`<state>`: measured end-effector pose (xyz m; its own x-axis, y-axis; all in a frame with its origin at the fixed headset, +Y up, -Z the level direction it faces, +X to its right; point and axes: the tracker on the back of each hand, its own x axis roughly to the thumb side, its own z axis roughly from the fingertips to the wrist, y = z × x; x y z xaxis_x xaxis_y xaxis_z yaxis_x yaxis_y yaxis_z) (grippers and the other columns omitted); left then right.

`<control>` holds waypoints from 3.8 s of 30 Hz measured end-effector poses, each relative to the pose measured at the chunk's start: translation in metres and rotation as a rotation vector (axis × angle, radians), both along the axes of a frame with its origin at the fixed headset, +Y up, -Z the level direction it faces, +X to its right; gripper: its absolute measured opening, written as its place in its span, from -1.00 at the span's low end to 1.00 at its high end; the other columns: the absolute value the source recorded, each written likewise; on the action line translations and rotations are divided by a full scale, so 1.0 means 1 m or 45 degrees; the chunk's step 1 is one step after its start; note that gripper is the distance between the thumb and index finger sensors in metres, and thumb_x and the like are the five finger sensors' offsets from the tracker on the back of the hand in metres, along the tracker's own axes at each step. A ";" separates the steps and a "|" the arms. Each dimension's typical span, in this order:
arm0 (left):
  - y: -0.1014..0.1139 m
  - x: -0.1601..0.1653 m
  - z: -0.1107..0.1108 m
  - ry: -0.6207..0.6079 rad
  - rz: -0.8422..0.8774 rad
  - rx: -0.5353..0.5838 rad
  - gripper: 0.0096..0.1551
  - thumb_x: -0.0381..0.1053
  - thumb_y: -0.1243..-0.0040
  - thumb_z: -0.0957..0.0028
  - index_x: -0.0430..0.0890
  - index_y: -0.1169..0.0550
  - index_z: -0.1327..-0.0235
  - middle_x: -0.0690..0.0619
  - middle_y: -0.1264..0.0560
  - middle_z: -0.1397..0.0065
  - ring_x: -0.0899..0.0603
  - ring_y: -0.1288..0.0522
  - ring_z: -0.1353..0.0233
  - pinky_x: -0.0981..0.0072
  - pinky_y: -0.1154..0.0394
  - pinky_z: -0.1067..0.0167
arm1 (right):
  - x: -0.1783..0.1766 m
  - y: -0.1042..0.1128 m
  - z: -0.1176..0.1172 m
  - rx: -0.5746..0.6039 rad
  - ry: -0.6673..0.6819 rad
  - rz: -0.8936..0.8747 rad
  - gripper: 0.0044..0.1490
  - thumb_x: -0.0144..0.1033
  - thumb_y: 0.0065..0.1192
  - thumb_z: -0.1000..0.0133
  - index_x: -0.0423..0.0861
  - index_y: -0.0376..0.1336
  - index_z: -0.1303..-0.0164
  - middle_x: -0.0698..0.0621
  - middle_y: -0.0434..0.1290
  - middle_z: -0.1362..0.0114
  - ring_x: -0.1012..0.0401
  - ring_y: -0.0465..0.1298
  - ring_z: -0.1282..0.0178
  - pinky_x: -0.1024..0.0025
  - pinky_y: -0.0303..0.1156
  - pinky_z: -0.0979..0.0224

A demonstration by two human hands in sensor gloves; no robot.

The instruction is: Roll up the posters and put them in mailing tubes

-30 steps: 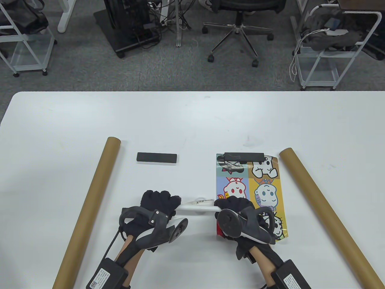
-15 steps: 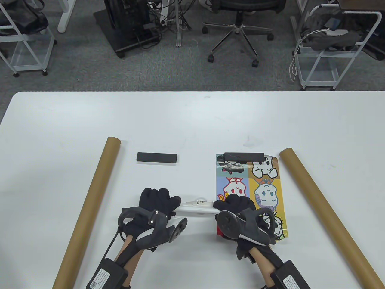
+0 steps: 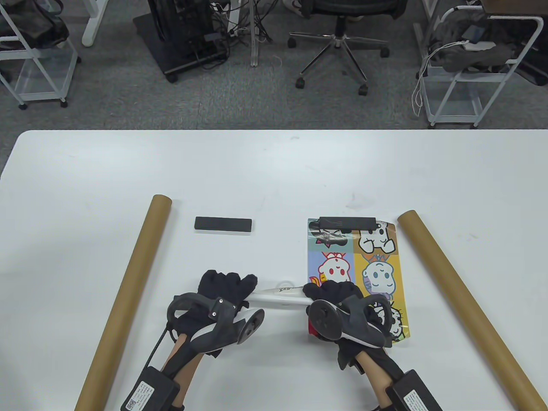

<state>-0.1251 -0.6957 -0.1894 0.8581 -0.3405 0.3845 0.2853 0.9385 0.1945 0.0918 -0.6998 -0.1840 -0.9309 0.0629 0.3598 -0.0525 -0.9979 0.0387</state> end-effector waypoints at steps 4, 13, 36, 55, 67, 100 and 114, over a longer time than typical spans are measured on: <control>-0.001 0.000 0.000 0.000 0.013 -0.006 -0.30 0.19 -0.12 0.08 0.23 -0.43 -0.44 0.27 -0.62 -0.28 0.04 -0.71 -0.25 0.00 -0.52 -0.50 | 0.001 -0.001 0.000 0.005 -0.007 0.001 -0.31 -0.12 0.12 -0.05 -0.08 0.28 -0.40 0.01 0.53 -0.22 0.00 0.60 -0.15 -0.23 0.38 -0.47; 0.000 0.001 0.001 0.004 0.035 0.003 -0.39 0.17 -0.06 0.03 0.22 -0.42 -0.37 0.24 -0.60 -0.23 0.02 -0.67 -0.16 -0.05 -0.49 -0.50 | 0.001 -0.002 -0.001 -0.056 -0.033 -0.055 -0.33 -0.17 0.04 -0.14 -0.13 0.15 -0.46 -0.06 0.40 -0.24 -0.02 0.50 -0.07 -0.32 0.30 -0.48; -0.001 0.001 0.000 0.024 -0.038 0.020 -0.28 0.21 -0.16 0.10 0.24 -0.44 -0.44 0.23 -0.54 -0.29 0.00 -0.62 -0.27 -0.06 -0.48 -0.52 | -0.001 -0.003 0.001 -0.003 -0.005 0.020 -0.28 -0.15 0.17 -0.04 -0.09 0.26 -0.44 -0.06 0.43 -0.23 -0.03 0.52 -0.15 -0.31 0.32 -0.48; -0.001 0.000 -0.001 0.017 0.000 -0.009 -0.43 0.18 -0.06 0.02 0.26 -0.46 -0.33 0.27 -0.61 -0.13 0.03 -0.67 -0.09 -0.03 -0.51 -0.49 | 0.002 -0.004 -0.001 -0.038 -0.013 0.011 -0.28 -0.09 0.13 -0.08 -0.10 0.19 -0.45 0.01 0.44 -0.15 0.02 0.52 -0.02 -0.29 0.34 -0.47; -0.002 0.001 0.000 0.017 -0.003 -0.003 -0.44 0.18 -0.07 0.01 0.26 -0.47 -0.32 0.26 -0.63 -0.12 0.03 -0.68 -0.06 -0.02 -0.52 -0.47 | 0.006 -0.005 -0.002 -0.049 0.010 -0.057 -0.13 0.12 0.07 0.00 -0.12 0.20 -0.45 0.00 0.45 -0.13 0.02 0.52 0.00 -0.29 0.34 -0.46; -0.013 -0.164 -0.046 1.074 0.264 -0.344 0.18 0.31 -0.05 0.03 -0.27 -0.07 -0.78 -0.43 -0.17 -0.78 -0.51 -0.32 -0.66 -0.40 -0.29 -0.55 | 0.058 -0.014 -0.024 -0.088 -0.268 -0.175 -0.36 -0.03 0.09 -0.04 -0.05 0.31 -0.29 0.01 0.49 -0.06 0.00 0.54 0.04 -0.29 0.34 -0.46; -0.063 -0.187 -0.051 1.248 0.085 -0.429 0.16 0.24 -0.08 -0.02 -0.20 0.05 -0.77 -0.13 -0.31 -0.66 -0.25 -0.49 -0.48 -0.23 -0.40 -0.52 | 0.061 -0.016 -0.025 -0.099 -0.277 -0.178 -0.36 -0.03 0.09 -0.04 -0.05 0.32 -0.28 0.01 0.49 -0.06 0.00 0.54 0.04 -0.29 0.34 -0.46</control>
